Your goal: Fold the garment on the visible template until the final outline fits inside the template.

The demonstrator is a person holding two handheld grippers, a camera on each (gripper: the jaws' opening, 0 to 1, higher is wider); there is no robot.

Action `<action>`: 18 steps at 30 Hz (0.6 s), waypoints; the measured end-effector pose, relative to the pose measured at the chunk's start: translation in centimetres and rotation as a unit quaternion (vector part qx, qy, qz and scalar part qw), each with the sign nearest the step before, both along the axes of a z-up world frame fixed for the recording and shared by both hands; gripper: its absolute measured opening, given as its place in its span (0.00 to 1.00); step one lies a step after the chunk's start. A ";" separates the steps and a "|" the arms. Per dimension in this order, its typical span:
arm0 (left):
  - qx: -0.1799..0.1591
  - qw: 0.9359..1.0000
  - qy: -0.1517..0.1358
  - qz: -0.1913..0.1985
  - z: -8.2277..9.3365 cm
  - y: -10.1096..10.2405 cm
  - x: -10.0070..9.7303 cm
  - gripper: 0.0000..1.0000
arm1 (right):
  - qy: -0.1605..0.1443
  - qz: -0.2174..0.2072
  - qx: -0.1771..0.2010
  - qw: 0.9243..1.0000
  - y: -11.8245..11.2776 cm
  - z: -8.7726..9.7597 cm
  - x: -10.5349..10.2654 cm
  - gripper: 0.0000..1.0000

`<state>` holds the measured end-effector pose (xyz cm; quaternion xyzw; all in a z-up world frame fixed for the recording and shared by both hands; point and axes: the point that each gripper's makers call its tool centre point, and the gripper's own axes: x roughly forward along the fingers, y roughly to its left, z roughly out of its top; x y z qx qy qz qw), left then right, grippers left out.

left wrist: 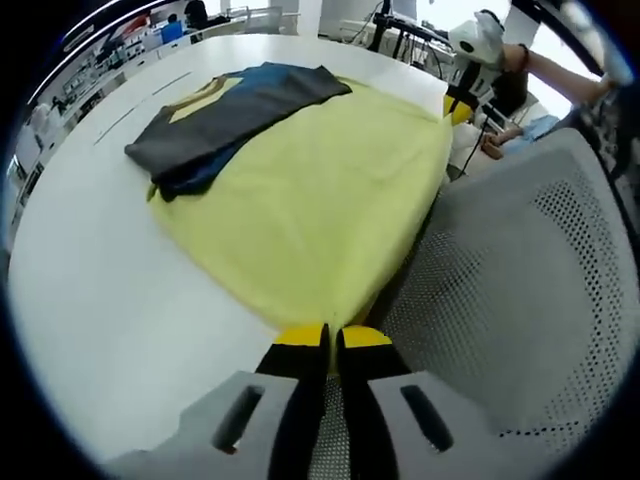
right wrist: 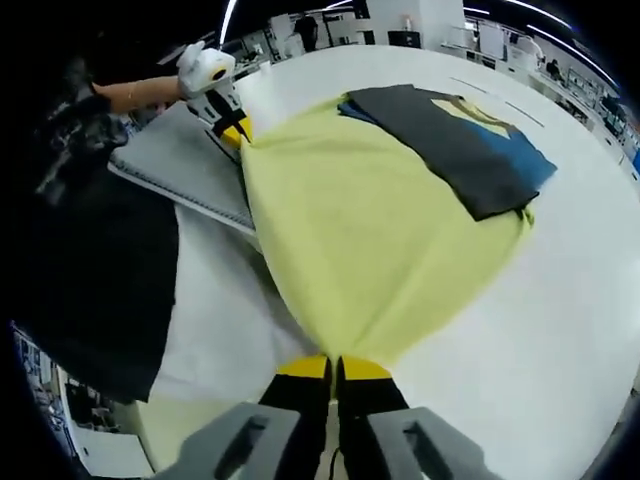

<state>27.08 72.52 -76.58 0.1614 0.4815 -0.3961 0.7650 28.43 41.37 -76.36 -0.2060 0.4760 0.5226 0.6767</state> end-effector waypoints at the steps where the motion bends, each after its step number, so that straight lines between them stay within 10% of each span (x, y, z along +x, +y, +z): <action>1: -0.002 1.000 0.001 0.004 0.1 0.0 0.0 0.01 | 0.002 -0.003 0.002 1.000 0.0 0.1 0.0 0.00; 18: -0.002 1.000 -0.023 0.005 3.1 0.0 2.4 0.01 | -0.054 -0.021 0.017 0.998 -0.1 3.3 3.8 0.00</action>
